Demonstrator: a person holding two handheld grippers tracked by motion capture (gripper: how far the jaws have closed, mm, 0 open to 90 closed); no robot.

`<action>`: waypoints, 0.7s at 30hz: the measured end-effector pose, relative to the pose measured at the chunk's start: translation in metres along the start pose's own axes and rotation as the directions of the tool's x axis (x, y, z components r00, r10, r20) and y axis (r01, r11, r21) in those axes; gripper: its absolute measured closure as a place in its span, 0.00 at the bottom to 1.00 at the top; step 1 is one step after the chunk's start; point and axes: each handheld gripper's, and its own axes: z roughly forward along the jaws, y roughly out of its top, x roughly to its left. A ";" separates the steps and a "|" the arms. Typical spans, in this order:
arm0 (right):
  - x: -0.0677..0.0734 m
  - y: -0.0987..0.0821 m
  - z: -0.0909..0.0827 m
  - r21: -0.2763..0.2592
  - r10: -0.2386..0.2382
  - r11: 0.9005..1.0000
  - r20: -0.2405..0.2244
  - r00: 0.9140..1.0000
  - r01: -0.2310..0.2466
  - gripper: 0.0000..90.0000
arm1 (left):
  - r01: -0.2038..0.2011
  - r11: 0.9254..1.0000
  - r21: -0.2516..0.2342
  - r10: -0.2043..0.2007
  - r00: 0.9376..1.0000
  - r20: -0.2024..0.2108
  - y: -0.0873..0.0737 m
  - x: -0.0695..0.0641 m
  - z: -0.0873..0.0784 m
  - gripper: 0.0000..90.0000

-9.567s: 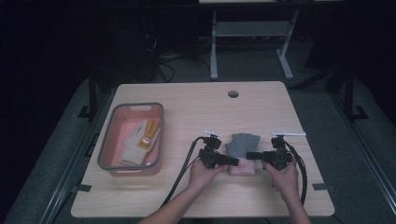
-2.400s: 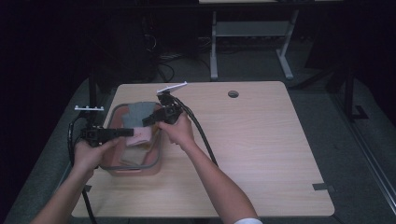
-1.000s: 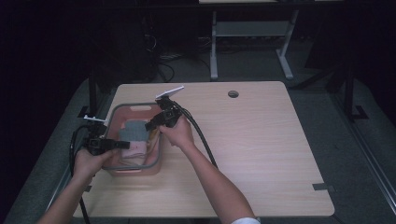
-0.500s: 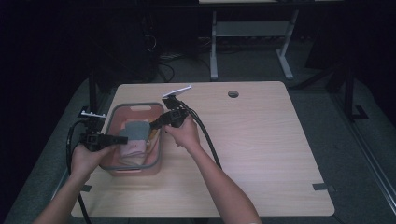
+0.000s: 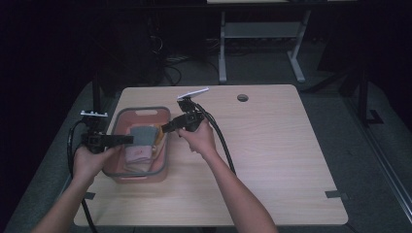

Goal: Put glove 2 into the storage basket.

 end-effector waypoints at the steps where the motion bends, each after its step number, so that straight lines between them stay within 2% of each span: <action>1: 0.000 0.000 -0.002 0.001 0.001 1.000 -0.001 1.000 -0.001 0.75 | -0.006 1.000 -0.001 0.006 1.000 0.004 0.001 -0.002 0.000 0.56; 7: -0.004 -0.001 -0.012 -0.016 0.000 1.000 0.003 1.000 0.000 0.72 | -0.005 1.000 -0.030 0.006 0.999 0.042 0.006 -0.011 0.002 0.54; 14: -0.013 -0.005 -0.025 -0.033 0.009 0.999 0.008 1.000 -0.009 0.68 | -0.034 0.999 -0.027 0.035 0.998 0.059 0.009 -0.023 0.007 0.52; 21: -0.019 -0.010 -0.037 -0.050 0.018 0.999 0.022 1.000 -0.017 0.66 | -0.036 0.999 -0.041 0.040 0.995 0.093 0.012 -0.031 0.010 0.50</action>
